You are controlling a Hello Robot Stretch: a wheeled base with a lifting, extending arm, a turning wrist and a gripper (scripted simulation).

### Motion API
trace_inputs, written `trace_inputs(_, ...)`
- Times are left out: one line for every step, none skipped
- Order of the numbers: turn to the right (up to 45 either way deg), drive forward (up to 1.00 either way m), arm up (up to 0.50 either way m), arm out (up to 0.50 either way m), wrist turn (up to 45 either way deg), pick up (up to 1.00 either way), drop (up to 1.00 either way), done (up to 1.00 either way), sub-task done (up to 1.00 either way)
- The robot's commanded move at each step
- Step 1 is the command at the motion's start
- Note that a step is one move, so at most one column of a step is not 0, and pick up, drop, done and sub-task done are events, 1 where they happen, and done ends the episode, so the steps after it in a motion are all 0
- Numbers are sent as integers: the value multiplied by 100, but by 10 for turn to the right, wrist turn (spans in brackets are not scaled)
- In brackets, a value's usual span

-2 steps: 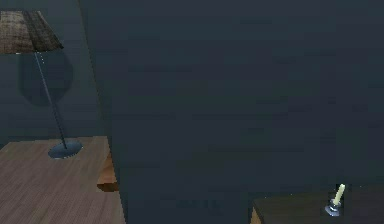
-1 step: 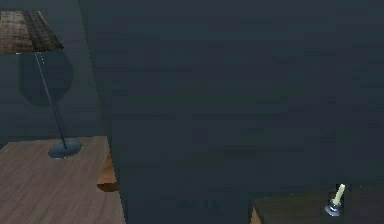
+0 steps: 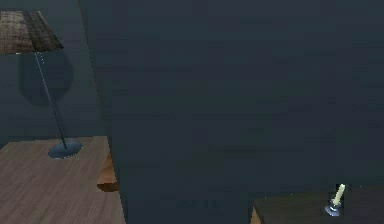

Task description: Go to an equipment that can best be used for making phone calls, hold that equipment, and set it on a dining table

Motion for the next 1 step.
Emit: trace_inputs(0,0,0,50,0,0,0,0,0)
